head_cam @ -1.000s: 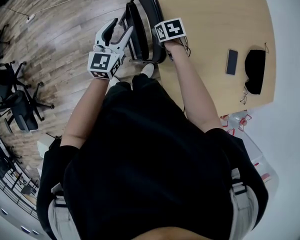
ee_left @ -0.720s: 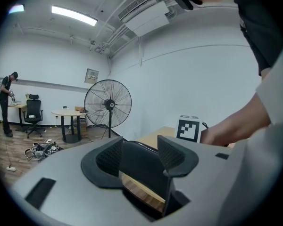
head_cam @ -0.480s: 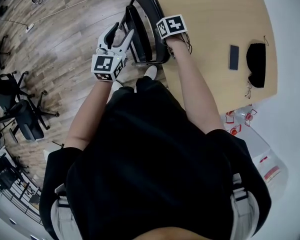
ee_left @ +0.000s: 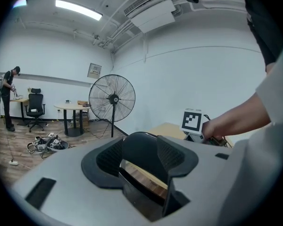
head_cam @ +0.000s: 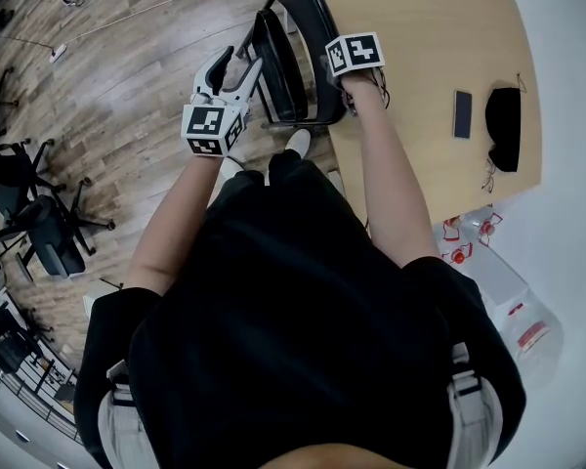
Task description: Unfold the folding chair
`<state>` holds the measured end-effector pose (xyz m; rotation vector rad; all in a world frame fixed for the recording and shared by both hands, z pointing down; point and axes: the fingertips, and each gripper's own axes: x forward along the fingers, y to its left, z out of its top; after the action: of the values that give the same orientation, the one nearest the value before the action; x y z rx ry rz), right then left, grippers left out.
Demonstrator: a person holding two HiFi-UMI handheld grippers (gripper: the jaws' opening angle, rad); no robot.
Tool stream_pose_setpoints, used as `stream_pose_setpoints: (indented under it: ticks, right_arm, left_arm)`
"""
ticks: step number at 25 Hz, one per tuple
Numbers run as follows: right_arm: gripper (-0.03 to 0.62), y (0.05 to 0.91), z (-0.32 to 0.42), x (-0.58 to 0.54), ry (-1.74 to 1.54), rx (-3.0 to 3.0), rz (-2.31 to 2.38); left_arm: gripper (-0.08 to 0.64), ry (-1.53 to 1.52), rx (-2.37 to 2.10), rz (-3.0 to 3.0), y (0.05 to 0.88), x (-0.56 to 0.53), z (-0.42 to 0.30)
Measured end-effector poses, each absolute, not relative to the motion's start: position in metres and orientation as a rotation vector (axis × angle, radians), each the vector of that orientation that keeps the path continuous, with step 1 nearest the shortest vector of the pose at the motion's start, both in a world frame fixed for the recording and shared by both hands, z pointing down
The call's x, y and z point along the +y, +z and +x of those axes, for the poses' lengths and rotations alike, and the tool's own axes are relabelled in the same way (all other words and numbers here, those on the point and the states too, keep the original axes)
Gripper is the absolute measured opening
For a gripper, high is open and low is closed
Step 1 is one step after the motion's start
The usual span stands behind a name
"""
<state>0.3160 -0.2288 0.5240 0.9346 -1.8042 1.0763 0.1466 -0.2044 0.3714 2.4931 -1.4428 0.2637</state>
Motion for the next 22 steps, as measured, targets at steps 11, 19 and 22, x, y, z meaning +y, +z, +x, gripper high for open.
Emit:
stream_pose_setpoints:
  ticks: [11,19,22]
  right_arm:
    - [0.067,0.513,0.278,-0.217,1.050,-1.789,0.958]
    - [0.067,0.503,0.238,-0.205,1.003,-1.810,0.987]
    - [0.067,0.499,0.220,-0.199,0.982,-1.814,0.991]
  left_arm:
    - [0.221,0.277,-1.447,2.464,0.381,-0.198,0.097]
    - [0.221,0.309,-1.444,2.435,0.397,-0.191,0.066]
    - [0.221,0.327,-1.439,2.414,0.405,-0.187,0.054]
